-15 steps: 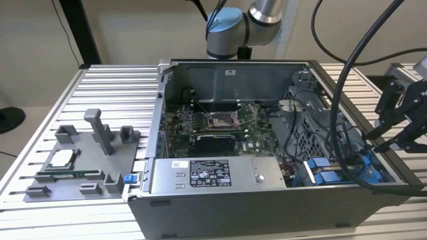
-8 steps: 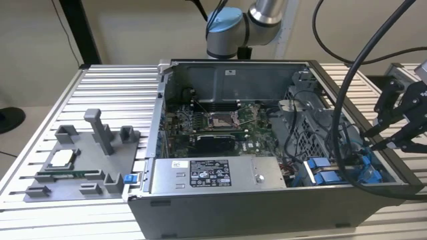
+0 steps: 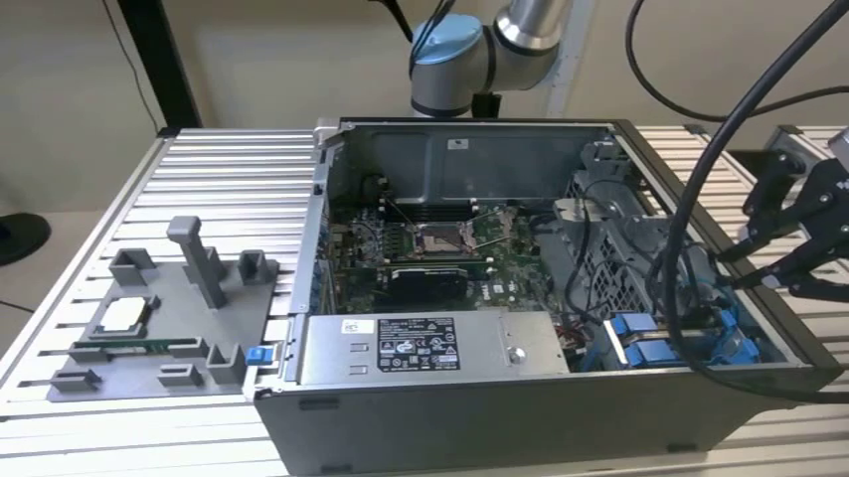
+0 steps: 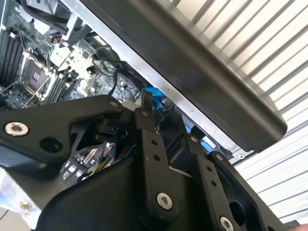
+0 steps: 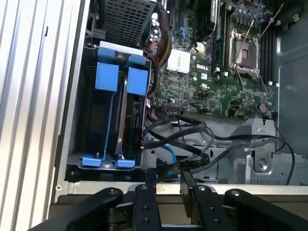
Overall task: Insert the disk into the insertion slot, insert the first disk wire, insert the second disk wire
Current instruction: 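Insert the second disk wire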
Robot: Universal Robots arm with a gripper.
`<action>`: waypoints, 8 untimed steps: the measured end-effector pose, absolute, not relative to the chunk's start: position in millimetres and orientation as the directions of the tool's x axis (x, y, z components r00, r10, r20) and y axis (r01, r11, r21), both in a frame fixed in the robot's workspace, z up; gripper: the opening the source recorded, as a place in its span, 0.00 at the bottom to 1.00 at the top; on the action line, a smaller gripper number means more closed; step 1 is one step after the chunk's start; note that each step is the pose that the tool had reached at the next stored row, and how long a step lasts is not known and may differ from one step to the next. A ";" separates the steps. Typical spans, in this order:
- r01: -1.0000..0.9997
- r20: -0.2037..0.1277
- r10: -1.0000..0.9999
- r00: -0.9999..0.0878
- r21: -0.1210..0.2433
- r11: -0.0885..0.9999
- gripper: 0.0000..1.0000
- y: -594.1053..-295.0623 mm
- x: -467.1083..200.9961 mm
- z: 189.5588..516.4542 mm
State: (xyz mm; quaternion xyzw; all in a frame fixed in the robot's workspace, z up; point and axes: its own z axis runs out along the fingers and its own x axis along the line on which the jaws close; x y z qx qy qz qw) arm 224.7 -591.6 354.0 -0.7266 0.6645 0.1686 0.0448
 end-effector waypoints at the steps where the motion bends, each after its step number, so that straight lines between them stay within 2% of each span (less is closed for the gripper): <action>1: -0.981 -0.306 -0.950 0.060 0.159 -0.113 1.00 -592.8 224.5 354.0; 8: -0.980 -0.326 -0.944 0.058 0.164 -0.116 1.00 -611.6 224.2 354.0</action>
